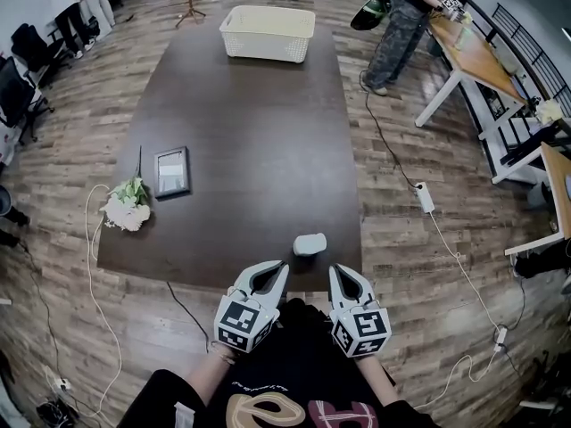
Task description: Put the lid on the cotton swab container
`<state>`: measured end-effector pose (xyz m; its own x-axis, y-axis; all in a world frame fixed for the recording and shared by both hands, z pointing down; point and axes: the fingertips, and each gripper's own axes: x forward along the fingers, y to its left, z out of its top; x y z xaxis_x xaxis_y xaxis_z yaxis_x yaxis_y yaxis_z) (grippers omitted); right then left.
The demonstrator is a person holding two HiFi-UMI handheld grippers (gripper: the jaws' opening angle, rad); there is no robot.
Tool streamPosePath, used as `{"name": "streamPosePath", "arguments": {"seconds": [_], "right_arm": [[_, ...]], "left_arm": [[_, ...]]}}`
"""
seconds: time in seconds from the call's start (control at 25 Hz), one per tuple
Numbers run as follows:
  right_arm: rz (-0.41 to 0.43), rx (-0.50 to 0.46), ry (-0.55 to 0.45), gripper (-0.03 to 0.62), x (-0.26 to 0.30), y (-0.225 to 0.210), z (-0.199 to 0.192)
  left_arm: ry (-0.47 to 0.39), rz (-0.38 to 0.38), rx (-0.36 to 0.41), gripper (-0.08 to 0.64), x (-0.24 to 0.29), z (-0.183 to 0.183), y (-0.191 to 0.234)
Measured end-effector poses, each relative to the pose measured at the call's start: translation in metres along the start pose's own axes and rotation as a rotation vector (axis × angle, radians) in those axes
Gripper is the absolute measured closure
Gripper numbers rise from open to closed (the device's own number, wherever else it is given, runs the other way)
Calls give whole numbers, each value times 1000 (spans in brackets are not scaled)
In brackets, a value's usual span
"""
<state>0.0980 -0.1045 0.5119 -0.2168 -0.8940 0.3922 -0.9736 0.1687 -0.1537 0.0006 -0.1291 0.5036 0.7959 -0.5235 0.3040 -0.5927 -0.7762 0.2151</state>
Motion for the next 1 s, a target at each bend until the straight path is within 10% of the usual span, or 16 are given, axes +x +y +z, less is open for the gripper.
{"name": "streamPosePath", "arguments": {"seconds": [1.0], "right_arm": [[5,26,0,586,3,7,-4]], "left_arm": [[24,3,86,554,-2,-7,-10]]}}
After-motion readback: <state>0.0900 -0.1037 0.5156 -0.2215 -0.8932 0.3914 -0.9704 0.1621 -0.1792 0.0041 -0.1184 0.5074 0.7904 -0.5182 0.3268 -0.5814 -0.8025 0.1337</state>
